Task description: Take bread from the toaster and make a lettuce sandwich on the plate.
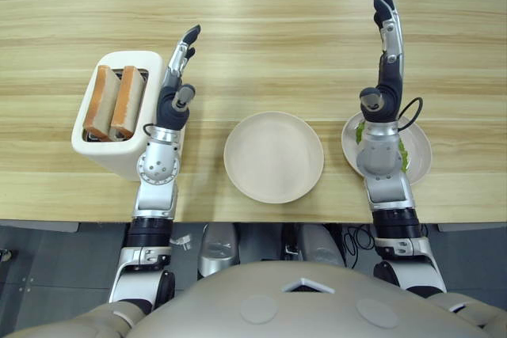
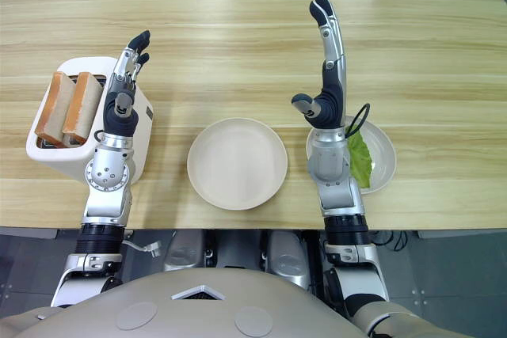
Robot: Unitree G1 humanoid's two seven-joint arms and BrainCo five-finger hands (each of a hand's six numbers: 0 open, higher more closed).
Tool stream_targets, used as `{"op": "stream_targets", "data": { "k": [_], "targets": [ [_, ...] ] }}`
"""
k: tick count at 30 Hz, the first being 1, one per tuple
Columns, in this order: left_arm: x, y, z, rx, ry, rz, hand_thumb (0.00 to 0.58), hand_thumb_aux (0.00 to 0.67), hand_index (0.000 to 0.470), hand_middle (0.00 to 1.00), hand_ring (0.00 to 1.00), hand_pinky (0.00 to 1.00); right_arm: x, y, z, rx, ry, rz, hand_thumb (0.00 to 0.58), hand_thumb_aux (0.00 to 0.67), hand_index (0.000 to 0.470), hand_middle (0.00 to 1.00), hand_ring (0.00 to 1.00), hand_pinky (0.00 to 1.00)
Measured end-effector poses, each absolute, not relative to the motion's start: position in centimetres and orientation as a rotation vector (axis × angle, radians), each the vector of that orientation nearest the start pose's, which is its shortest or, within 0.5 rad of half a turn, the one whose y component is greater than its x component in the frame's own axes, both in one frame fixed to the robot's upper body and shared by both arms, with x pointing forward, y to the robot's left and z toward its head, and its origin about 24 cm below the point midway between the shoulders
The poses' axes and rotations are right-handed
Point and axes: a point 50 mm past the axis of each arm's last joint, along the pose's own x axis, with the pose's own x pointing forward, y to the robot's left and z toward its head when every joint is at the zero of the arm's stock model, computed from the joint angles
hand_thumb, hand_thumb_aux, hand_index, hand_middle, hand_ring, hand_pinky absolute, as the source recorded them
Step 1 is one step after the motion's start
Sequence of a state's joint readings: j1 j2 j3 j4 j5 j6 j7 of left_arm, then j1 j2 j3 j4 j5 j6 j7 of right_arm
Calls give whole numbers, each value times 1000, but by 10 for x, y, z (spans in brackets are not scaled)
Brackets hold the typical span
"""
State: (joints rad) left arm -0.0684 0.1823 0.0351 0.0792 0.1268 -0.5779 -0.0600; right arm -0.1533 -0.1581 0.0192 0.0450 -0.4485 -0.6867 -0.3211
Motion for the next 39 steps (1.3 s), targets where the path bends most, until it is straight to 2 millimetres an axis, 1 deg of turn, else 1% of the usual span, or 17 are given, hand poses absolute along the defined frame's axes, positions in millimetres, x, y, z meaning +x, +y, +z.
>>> {"op": "stream_targets", "data": {
  "k": [19,20,21,23,25,26,28,29,30,32,33,34,35,36,38,39],
  "targets": [
    [250,171,99,321,-579,-114,0,0,0,0,0,0,253,-146,128,-445,-861,-74,0,0,0,0,0,0],
    [248,172,103,314,-595,-109,0,0,0,0,0,0,253,-146,128,-445,-862,-75,0,0,0,0,0,0],
    [244,172,112,312,-625,-102,0,0,0,0,0,0,253,-146,128,-446,-863,-75,0,0,0,0,0,0],
    [235,171,137,333,-718,-97,0,0,0,0,0,0,254,-147,130,-447,-867,-76,0,0,0,0,0,0],
    [227,172,162,402,-787,-122,0,0,0,0,0,0,255,-146,131,-446,-874,-76,0,0,0,0,0,0],
    [223,176,177,476,-800,-135,0,0,0,0,0,0,255,-146,131,-445,-875,-79,0,0,0,0,0,0],
    [220,190,197,601,-790,-127,0,0,0,0,0,0,255,-147,131,-444,-874,-86,0,0,0,0,0,0],
    [218,201,204,689,-755,-126,0,0,0,0,0,0,255,-146,131,-441,-873,-86,0,0,0,0,0,0],
    [216,219,213,806,-688,-103,0,0,0,0,0,0,253,-148,130,-444,-869,-90,0,0,0,0,0,0],
    [212,242,221,926,-596,-48,0,0,0,0,0,0,252,-150,127,-446,-859,-100,0,0,0,0,0,0],
    [210,252,222,985,-544,-31,0,0,0,0,0,0,252,-149,128,-444,-860,-100,0,0,0,0,0,0],
    [208,266,222,1066,-465,-11,0,0,0,0,0,0,252,-149,128,-443,-862,-100,0,0,0,0,0,0],
    [207,288,220,1138,-360,43,0,0,0,0,0,0,251,-149,129,-444,-869,-104,0,0,0,0,0,0],
    [206,297,219,1174,-314,67,0,0,0,0,0,0,251,-149,130,-443,-871,-106,0,0,0,0,0,0],
    [202,326,209,1294,-137,119,0,0,0,0,0,0,250,-150,130,-445,-874,-109,0,0,0,0,0,0],
    [200,336,204,1321,-77,140,0,0,0,0,0,0,250,-151,130,-448,-872,-112,0,0,0,0,0,0]
  ]
}}
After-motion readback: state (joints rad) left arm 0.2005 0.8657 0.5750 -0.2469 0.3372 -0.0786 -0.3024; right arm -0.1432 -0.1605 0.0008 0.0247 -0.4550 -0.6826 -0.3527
